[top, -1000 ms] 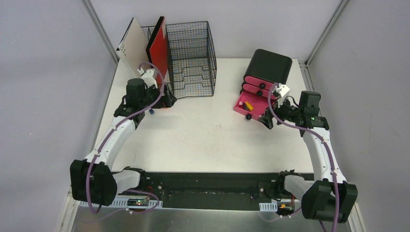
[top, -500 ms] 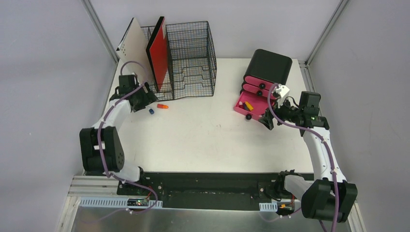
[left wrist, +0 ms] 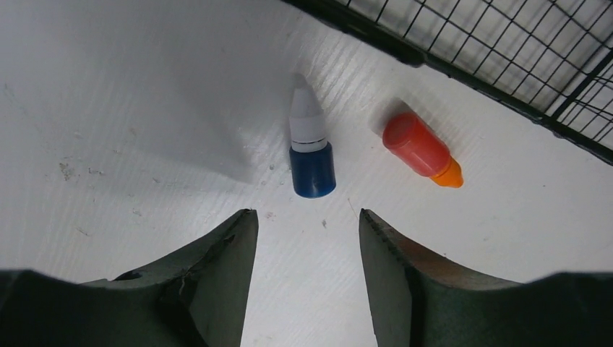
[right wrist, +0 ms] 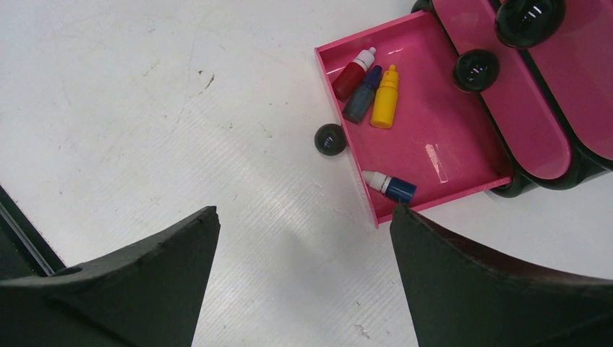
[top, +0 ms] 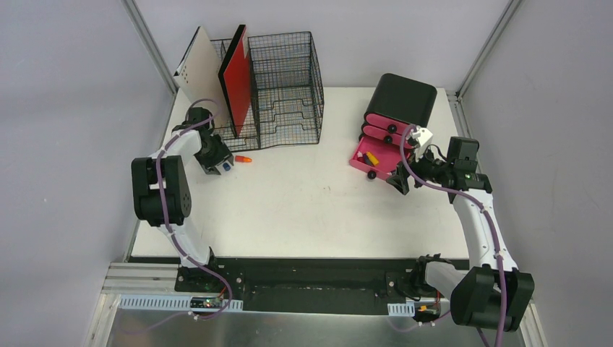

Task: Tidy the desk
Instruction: Pick up the stationery from the center of the board.

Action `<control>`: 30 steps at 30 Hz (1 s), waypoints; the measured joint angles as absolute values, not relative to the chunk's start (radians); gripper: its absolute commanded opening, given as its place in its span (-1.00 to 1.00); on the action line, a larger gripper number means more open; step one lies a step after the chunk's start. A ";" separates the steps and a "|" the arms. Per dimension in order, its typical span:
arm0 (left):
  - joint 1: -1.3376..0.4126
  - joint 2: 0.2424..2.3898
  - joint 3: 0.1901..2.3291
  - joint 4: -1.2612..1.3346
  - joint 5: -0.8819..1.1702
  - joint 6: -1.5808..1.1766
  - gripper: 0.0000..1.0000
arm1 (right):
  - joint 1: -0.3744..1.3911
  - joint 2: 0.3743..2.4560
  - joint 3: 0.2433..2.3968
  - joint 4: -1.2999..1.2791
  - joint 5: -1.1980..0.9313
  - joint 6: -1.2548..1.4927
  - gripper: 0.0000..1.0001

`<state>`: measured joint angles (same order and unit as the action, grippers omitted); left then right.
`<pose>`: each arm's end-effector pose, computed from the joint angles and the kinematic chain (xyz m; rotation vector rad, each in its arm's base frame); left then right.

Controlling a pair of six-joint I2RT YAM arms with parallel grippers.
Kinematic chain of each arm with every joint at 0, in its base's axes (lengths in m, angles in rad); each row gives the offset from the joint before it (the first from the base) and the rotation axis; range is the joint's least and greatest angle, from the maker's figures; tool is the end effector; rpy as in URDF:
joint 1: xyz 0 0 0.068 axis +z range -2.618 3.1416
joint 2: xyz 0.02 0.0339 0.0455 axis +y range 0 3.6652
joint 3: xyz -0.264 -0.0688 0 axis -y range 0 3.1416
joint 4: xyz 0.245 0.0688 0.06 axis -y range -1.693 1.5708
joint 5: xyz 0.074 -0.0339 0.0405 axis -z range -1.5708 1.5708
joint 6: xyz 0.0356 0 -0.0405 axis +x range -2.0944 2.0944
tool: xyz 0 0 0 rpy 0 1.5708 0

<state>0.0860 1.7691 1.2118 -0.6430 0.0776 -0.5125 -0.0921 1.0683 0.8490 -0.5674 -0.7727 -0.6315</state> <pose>0.3503 0.0274 0.1916 -0.8025 2.6699 -0.2163 0.2167 0.0049 0.2797 -0.9053 1.9415 0.4946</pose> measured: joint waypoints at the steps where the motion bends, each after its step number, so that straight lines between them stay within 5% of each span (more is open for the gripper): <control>1: 0.086 1.776 1.214 -0.651 0.077 -0.515 0.07 | -0.092 1.069 0.849 -0.568 -0.773 -0.632 0.82; 13: 0.086 1.841 1.260 -0.685 0.068 -0.524 -0.17 | -0.093 1.074 0.849 -0.571 -0.792 -0.632 0.82; 30: 0.087 1.893 1.283 -0.709 0.061 -0.512 -0.24 | -0.094 1.075 0.849 -0.574 -0.802 -0.635 0.82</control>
